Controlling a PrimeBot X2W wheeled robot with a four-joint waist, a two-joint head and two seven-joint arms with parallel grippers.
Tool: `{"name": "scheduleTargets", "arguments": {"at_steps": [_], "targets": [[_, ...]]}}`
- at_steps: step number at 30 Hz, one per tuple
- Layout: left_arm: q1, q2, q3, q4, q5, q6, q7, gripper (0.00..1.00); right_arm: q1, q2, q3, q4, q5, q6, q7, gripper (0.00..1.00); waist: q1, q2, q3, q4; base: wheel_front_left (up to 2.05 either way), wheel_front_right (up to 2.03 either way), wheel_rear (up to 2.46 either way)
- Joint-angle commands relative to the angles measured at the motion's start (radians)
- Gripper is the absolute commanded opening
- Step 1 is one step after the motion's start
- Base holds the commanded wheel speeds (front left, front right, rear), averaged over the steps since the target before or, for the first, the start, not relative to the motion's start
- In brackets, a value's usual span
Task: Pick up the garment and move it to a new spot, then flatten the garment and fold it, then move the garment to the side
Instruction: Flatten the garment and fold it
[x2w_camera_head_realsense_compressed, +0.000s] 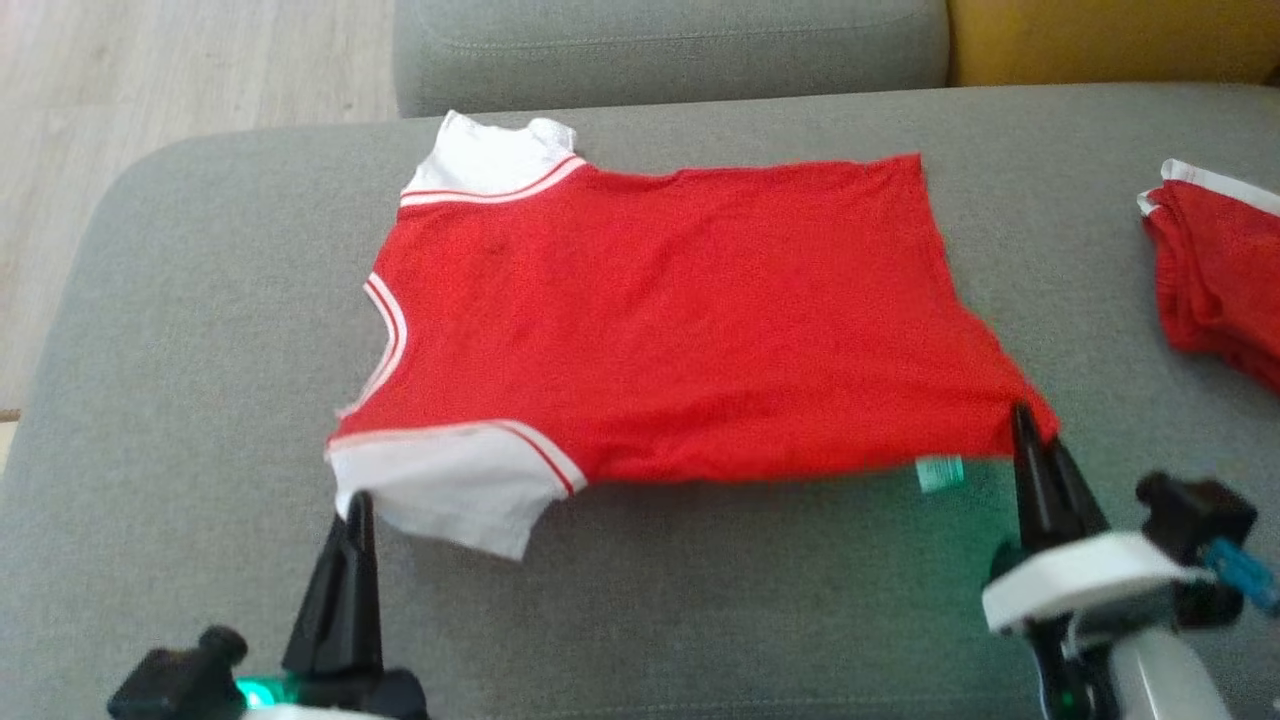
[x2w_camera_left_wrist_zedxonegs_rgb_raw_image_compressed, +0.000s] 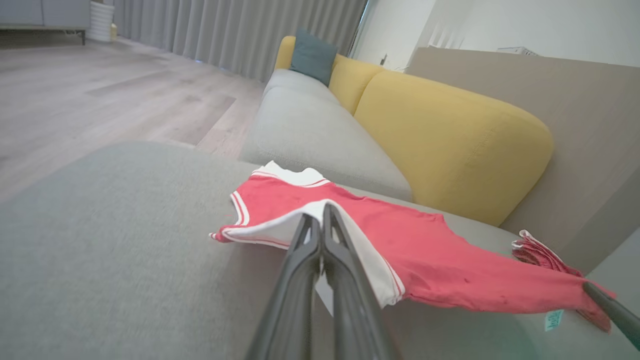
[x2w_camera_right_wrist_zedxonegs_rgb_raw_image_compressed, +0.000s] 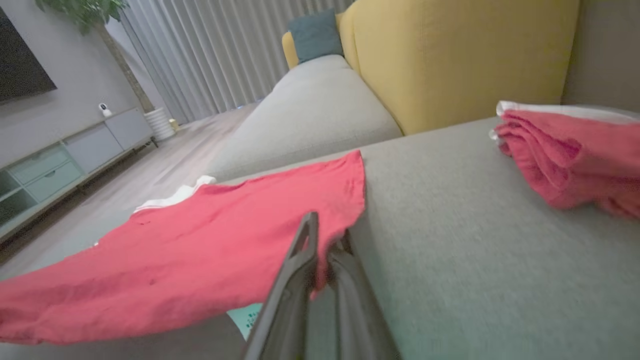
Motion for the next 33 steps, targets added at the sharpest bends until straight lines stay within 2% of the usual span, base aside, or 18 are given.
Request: {"name": "scheduleTargets", "arguments": {"at_steps": [1,5,20,28,33], "targets": [[-0.008,-0.002,0.025,-0.044,-0.012,0.009,0.009,0.00,0.017,0.001,0.011,-0.068,-0.006,-0.001,0.024,0.00,0.0002,-0.0001,0.004,0.001,0.00,0.00,0.00],[0.014,-0.003,0.020,-0.023,-0.023,0.009,0.014,0.00,0.068,0.002,0.000,-0.091,0.022,-0.001,0.056,0.00,0.0002,-0.0001,0.025,0.000,0.00,0.00,0.00],[-0.049,-0.006,0.022,0.133,-0.058,-0.025,0.007,0.00,0.008,0.002,0.027,0.051,0.045,-0.001,0.039,0.00,0.0002,-0.0001,0.105,0.009,0.00,0.00,0.00],[-0.199,-0.007,0.045,0.180,-0.060,-0.055,-0.012,0.00,-0.056,0.002,0.059,0.056,0.078,-0.001,0.022,0.00,0.0002,-0.0001,0.140,-0.009,0.00,0.00,0.00],[-0.331,-0.005,0.058,0.258,-0.055,-0.081,-0.022,0.00,-0.122,0.002,0.067,0.074,0.104,-0.001,0.014,0.00,0.0002,-0.0001,0.165,-0.021,0.00,0.00,0.00]]}}
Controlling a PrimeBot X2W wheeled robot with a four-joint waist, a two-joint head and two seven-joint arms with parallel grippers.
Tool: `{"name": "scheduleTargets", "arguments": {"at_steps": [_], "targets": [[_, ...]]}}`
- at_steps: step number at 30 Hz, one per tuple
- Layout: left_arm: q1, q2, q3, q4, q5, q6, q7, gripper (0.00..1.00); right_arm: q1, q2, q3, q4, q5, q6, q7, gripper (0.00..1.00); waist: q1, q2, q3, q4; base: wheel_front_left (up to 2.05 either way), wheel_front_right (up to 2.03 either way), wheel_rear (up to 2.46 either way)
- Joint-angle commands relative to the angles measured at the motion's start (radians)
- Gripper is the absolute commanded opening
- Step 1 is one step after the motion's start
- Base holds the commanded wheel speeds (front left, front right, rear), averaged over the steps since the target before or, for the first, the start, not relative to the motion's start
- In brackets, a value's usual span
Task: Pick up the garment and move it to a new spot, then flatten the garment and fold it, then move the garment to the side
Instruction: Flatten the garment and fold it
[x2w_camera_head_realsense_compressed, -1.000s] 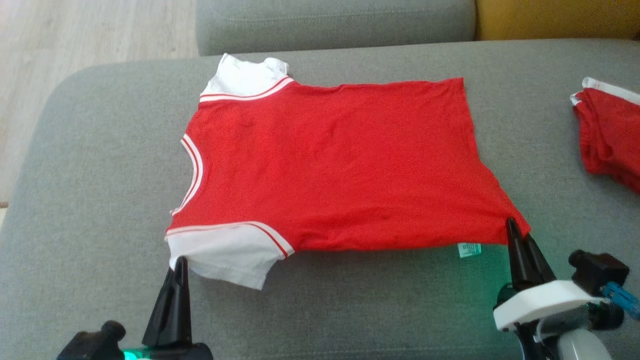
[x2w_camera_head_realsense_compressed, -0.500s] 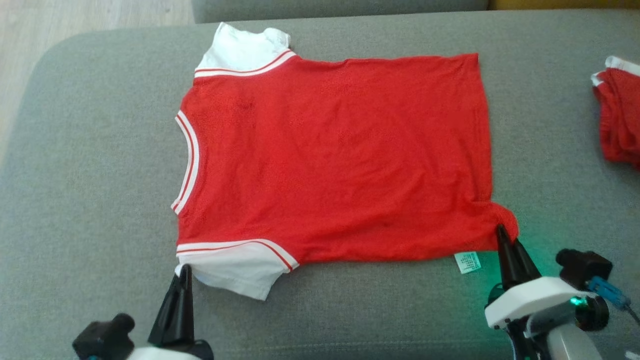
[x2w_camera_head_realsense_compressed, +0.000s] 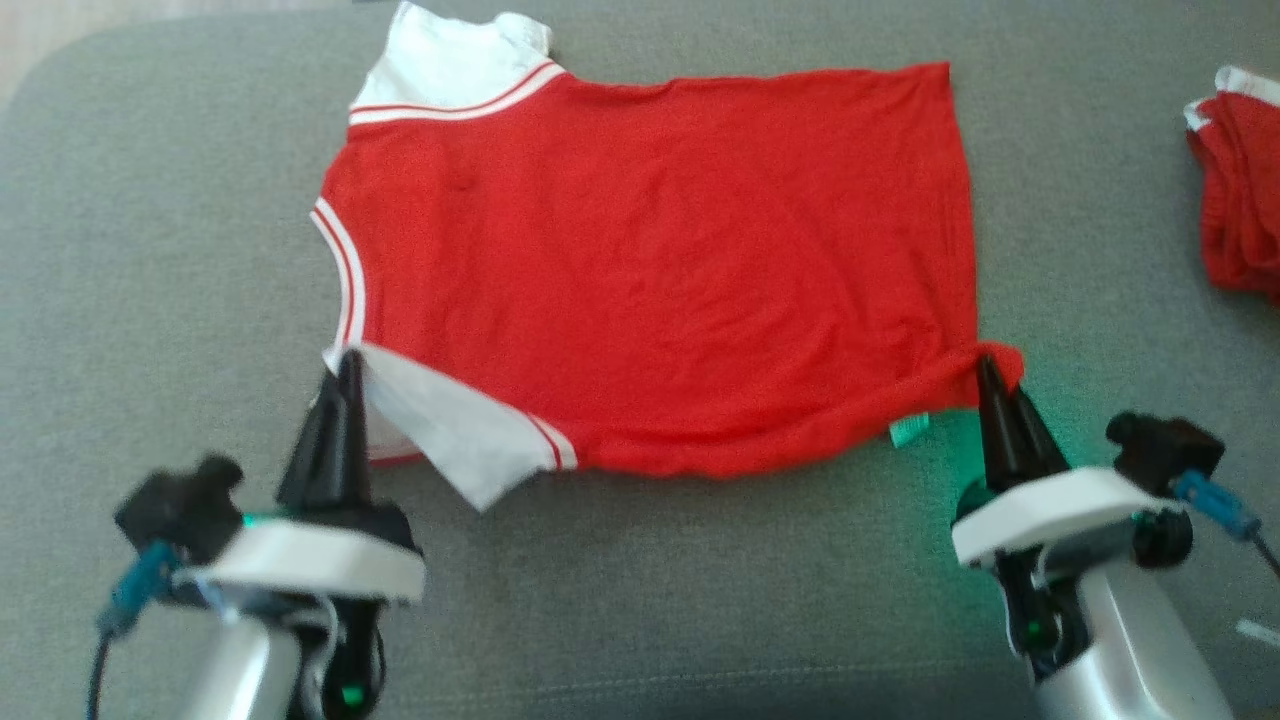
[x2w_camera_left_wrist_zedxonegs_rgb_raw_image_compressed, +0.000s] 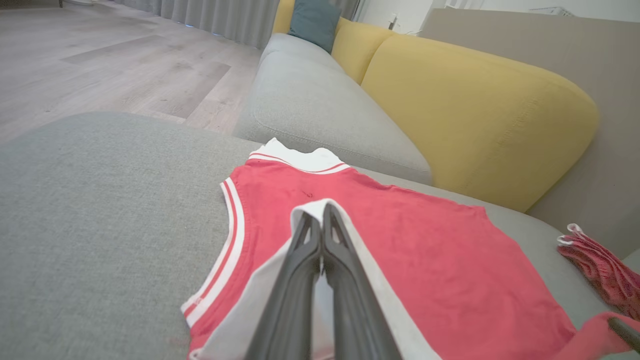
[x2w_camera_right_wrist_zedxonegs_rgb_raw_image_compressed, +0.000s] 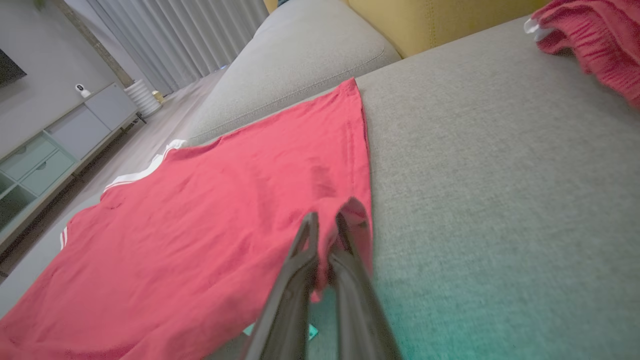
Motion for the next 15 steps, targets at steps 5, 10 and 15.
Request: {"name": "scheduleTargets", "arguments": {"at_steps": [5,10,15], "targets": [[-0.147,0.005,0.063,0.082,0.011,-0.022,-0.017,0.00,-0.126,-0.005,0.021,0.046,0.029,-0.001,-0.034,0.00,0.0001,-0.0001,0.036,-0.017,0.00,0.00,0.00],[-0.255,0.000,0.063,0.190,0.027,-0.046,-0.024,0.00,-0.218,-0.005,0.035,0.132,0.029,-0.001,-0.055,0.00,0.0001,-0.0001,0.060,-0.016,0.00,0.00,0.00],[-0.346,-0.009,0.071,0.283,0.045,-0.062,-0.030,0.00,-0.287,-0.005,0.047,0.206,0.032,-0.001,-0.076,0.00,0.0001,-0.0001,0.080,-0.016,0.00,0.00,0.00]]}}
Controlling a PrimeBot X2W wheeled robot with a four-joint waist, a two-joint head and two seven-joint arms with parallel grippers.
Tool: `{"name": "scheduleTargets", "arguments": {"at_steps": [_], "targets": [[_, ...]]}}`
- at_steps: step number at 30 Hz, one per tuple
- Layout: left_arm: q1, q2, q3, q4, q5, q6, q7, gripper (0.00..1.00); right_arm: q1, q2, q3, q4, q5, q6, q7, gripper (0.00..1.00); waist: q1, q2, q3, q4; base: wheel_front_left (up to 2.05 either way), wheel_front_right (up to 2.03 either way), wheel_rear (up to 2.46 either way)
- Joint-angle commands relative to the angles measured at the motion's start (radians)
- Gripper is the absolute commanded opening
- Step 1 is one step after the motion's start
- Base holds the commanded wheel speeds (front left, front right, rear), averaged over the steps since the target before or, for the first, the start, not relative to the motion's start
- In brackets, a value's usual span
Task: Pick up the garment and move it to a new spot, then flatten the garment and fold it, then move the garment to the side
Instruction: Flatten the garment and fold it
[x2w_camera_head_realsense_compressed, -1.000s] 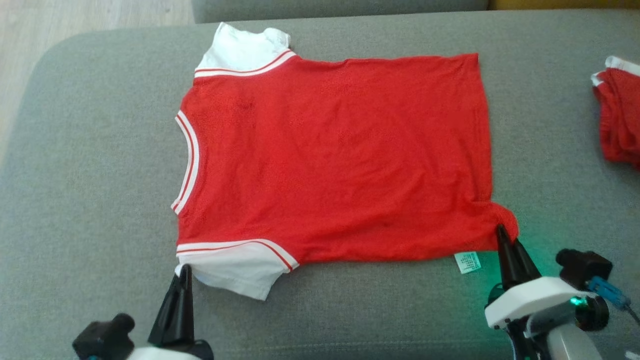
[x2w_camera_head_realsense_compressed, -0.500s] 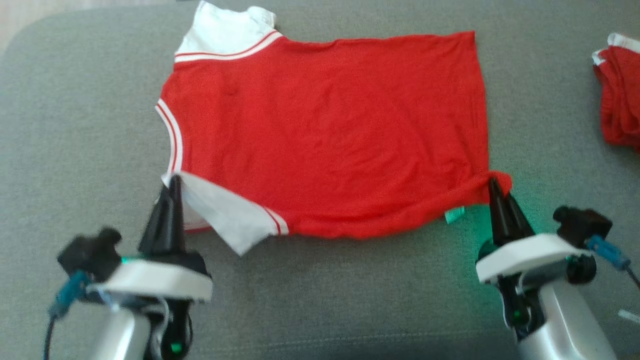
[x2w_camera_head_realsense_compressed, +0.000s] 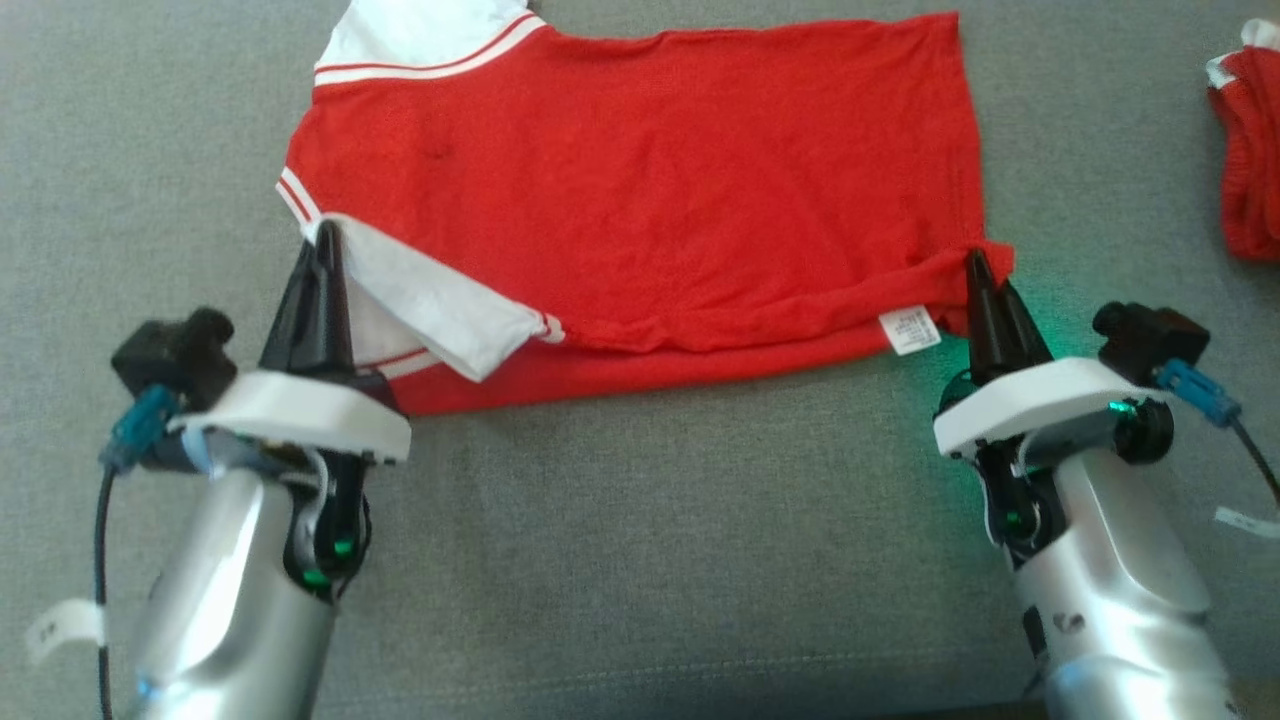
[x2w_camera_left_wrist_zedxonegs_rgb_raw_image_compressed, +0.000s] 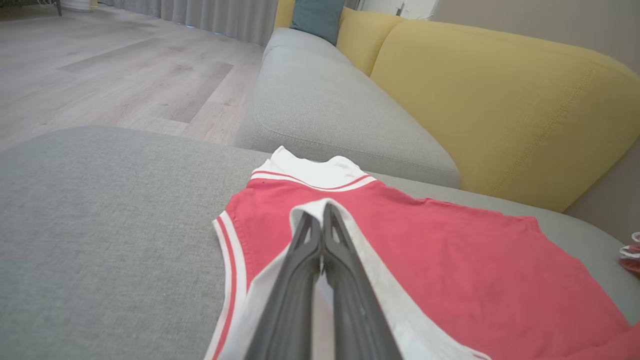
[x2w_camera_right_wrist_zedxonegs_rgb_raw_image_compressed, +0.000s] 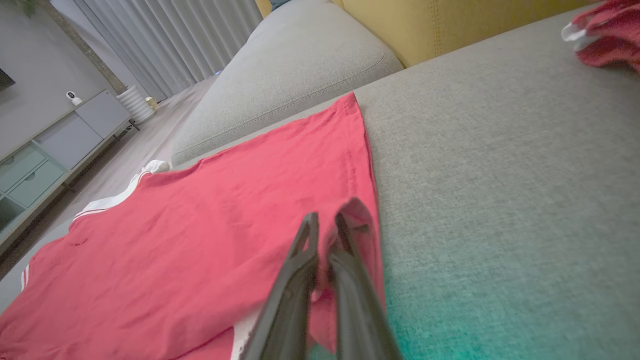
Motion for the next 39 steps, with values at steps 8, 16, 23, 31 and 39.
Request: {"name": "scheduleTargets", "arguments": {"at_steps": [8,16,23,31,39], "targets": [[-0.113,-0.007,0.101,0.087,0.045,-0.021,-0.012,0.74,-0.120,-0.003,0.043,0.082,0.025,-0.001,-0.041,1.00,-0.0001,0.0000,0.033,-0.004,0.00,0.00,0.00],[-0.103,-0.036,0.151,0.081,0.076,-0.050,-0.013,1.00,-0.193,-0.003,0.043,0.130,0.043,-0.001,-0.070,1.00,-0.0001,0.0000,0.032,0.001,0.00,0.00,0.00],[-0.006,-0.054,0.179,0.034,0.072,-0.084,-0.013,1.00,-0.222,-0.003,-0.028,0.135,-0.022,-0.001,-0.096,1.00,-0.0001,0.0000,-0.004,0.012,0.00,0.00,0.00],[0.148,-0.020,0.184,-0.046,0.036,-0.078,0.102,1.00,-0.119,-0.003,-0.074,0.004,-0.117,-0.001,-0.104,1.00,-0.0001,0.0000,-0.037,0.017,0.00,0.00,0.00],[0.229,0.009,0.186,-0.141,0.019,-0.003,0.314,1.00,0.020,-0.003,-0.066,-0.178,-0.120,-0.001,-0.059,1.00,-0.0001,0.0000,-0.043,0.001,0.00,0.00,0.00]]}}
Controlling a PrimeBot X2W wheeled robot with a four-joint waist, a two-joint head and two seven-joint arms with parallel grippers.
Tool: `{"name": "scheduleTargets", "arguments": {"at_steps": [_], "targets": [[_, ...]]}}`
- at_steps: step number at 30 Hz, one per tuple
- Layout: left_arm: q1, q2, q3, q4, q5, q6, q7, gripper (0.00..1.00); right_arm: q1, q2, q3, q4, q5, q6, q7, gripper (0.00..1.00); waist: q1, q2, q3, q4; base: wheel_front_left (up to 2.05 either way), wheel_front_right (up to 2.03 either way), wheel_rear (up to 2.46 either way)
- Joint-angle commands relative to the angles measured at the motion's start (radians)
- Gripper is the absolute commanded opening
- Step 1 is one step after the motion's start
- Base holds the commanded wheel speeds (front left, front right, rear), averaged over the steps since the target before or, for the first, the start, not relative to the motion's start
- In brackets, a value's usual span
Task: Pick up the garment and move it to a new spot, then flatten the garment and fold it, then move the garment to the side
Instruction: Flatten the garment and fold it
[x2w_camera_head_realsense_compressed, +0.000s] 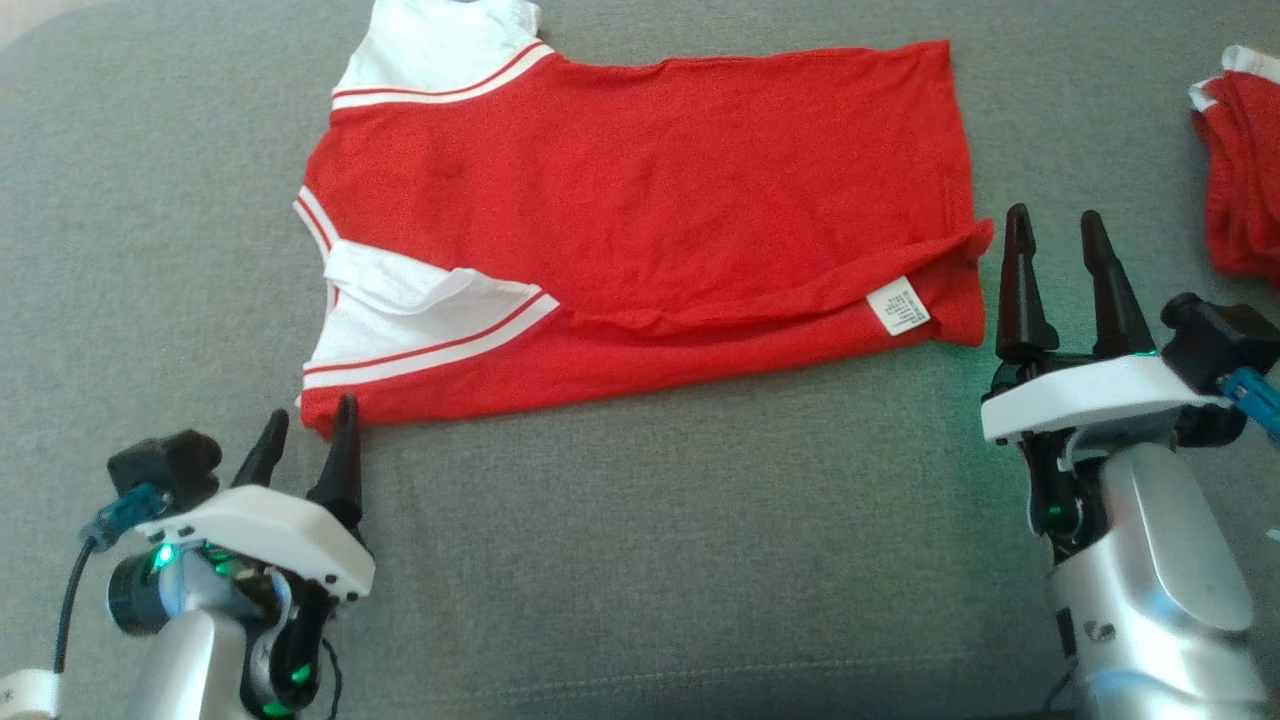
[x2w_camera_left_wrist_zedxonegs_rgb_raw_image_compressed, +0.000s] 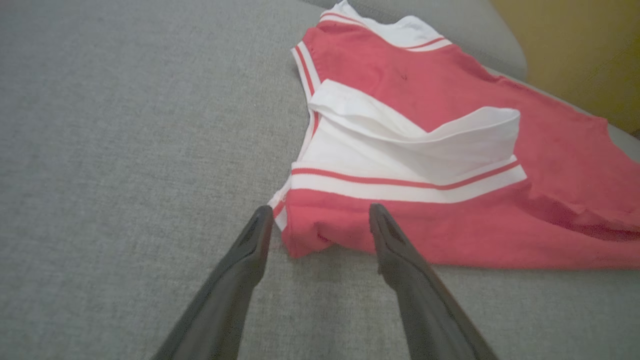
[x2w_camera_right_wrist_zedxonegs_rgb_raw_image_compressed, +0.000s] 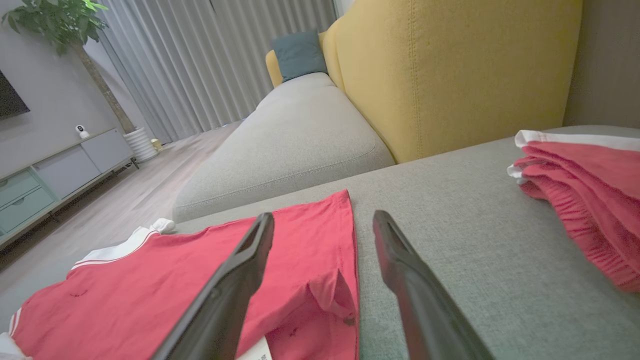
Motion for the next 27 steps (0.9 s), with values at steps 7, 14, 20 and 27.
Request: {"name": "scheduleTargets", "arguments": {"at_steps": [7,14,20,27], "targets": [[0.000,0.035,0.052,-0.050,-0.024,0.052,0.086,1.00,0.052,-0.001,0.042,-0.160,0.021,-0.001,0.045,1.00,0.0000,0.0000,0.008,-0.031,0.00,0.00,0.00],[-0.004,0.039,0.075,-0.034,-0.049,0.065,0.097,1.00,0.085,-0.001,0.042,-0.217,0.021,-0.001,0.072,1.00,0.0000,0.0000,0.010,-0.048,0.00,0.00,0.00],[-0.010,0.045,0.091,-0.005,-0.065,0.072,0.103,1.00,0.095,-0.001,0.051,-0.233,0.025,-0.001,0.082,1.00,0.0000,0.0000,0.014,-0.060,0.00,0.00,0.00],[-0.022,0.047,0.084,0.026,-0.077,0.067,0.116,0.86,0.102,-0.001,0.055,-0.238,0.020,-0.001,0.099,1.00,0.0000,0.0000,0.027,-0.072,0.00,0.00,0.00]]}}
